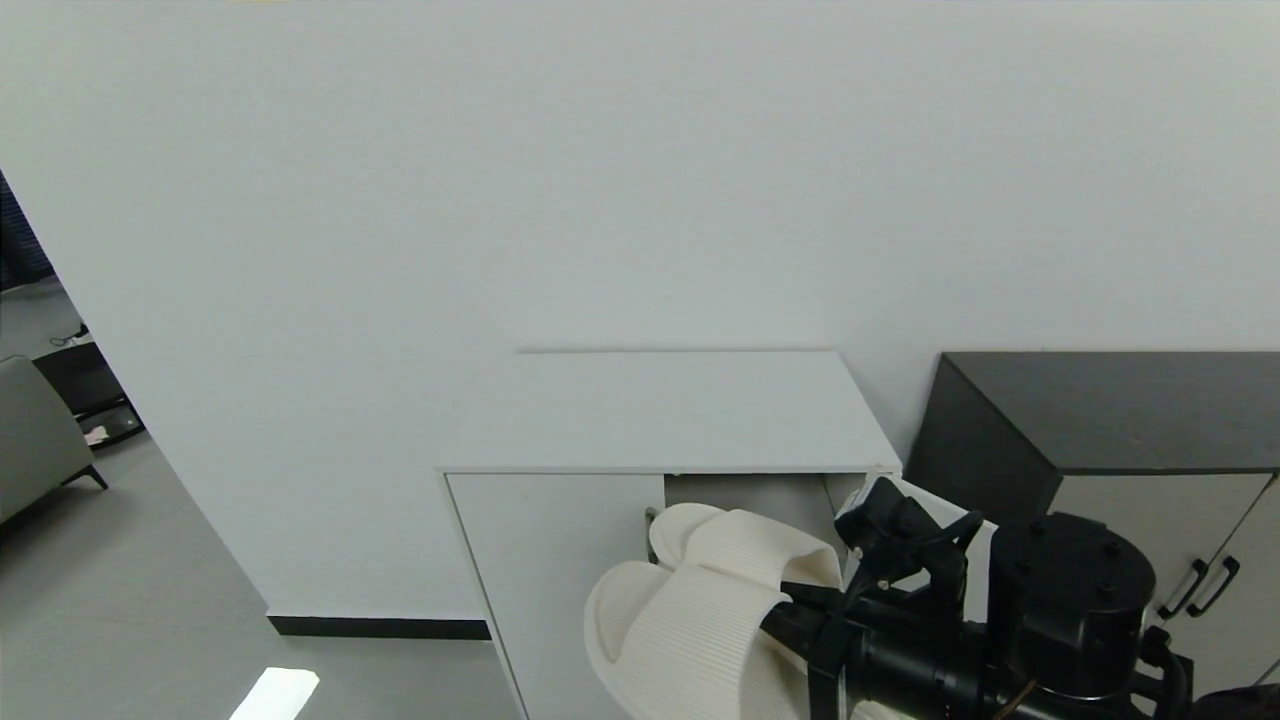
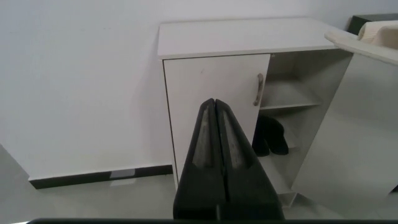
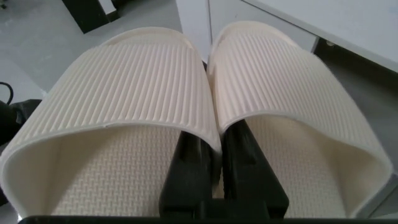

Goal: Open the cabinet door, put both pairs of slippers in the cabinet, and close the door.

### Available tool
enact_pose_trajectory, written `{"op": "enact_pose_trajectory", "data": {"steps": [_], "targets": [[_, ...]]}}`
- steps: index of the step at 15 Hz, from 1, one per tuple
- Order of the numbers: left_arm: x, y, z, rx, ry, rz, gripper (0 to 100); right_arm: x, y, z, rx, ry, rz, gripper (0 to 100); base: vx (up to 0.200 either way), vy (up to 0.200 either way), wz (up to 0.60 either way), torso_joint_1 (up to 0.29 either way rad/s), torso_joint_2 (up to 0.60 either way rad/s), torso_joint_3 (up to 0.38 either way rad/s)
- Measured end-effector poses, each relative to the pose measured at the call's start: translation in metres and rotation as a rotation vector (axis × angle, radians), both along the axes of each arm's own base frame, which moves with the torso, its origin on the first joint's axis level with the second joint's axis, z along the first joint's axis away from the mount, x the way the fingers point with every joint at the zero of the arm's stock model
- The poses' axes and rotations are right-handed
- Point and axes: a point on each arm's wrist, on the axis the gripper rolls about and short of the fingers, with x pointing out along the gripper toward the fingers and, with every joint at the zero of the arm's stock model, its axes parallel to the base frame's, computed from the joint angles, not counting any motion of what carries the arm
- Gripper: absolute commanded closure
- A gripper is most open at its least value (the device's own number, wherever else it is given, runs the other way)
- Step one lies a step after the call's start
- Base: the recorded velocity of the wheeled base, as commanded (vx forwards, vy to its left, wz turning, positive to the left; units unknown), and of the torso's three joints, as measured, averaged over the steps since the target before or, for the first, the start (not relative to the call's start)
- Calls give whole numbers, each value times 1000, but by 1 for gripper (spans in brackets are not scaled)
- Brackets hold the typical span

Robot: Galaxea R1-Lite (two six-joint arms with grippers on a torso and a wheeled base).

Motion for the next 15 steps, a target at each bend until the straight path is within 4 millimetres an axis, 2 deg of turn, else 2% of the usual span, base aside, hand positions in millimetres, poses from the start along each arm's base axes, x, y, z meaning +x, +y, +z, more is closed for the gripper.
{"op": "enact_pose_trajectory", "data": {"steps": [7, 15], "targets": [[0, 0, 0, -1, 0, 1, 100, -3, -1, -1, 12, -3, 31, 100, 0, 0, 0, -164, 356, 187], [0, 0, 0, -6, 1, 2, 100, -3, -2, -2, 9, -3, 31, 100, 0, 0, 0, -246, 537, 293]]}}
